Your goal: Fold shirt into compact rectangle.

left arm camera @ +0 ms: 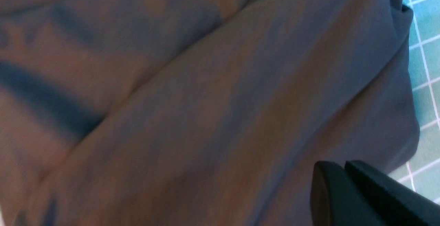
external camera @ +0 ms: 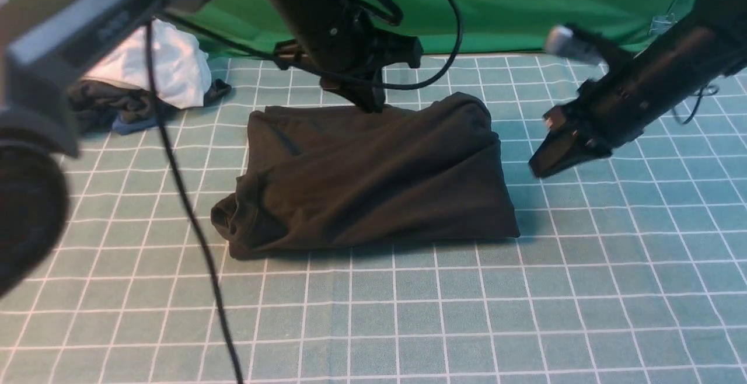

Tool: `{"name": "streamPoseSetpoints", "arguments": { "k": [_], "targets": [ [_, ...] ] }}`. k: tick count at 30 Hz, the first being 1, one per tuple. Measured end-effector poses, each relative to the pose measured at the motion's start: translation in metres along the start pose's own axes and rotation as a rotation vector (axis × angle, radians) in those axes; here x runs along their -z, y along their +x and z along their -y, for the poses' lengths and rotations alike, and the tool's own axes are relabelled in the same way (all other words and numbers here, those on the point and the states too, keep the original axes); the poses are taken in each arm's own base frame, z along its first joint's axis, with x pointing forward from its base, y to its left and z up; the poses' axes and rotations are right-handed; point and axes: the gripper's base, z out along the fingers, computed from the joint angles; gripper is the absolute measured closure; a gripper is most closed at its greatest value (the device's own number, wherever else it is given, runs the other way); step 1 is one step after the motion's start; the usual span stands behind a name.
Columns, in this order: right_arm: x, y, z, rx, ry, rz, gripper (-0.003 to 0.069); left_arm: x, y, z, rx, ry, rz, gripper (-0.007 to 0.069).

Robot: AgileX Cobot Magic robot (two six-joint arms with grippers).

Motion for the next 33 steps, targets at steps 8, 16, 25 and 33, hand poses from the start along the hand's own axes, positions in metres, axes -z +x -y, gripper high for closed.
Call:
{"name": "streamPoseSetpoints", "arguments": {
  "k": [8,16,25,33],
  "targets": [
    [-0.025,0.005,-0.015,0.039,0.024,-0.006,0.0225,-0.042,-0.037,0.001,-0.011,0.069,0.062,0.0613],
    [-0.036,0.010,-0.003,0.023,0.098,-0.076,0.0095,-0.071,-0.052,-0.002,-0.030,0.100,0.150,0.0555],
    [-0.052,0.015,-0.007,0.028,0.070,-0.145,0.0095,-0.087,-0.055,0.004,-0.085,0.174,0.196,0.0237],
    [-0.053,0.016,-0.009,0.032,0.064,-0.154,0.0095,-0.117,-0.052,0.010,-0.160,0.163,0.212,0.0040]
  ]
}}
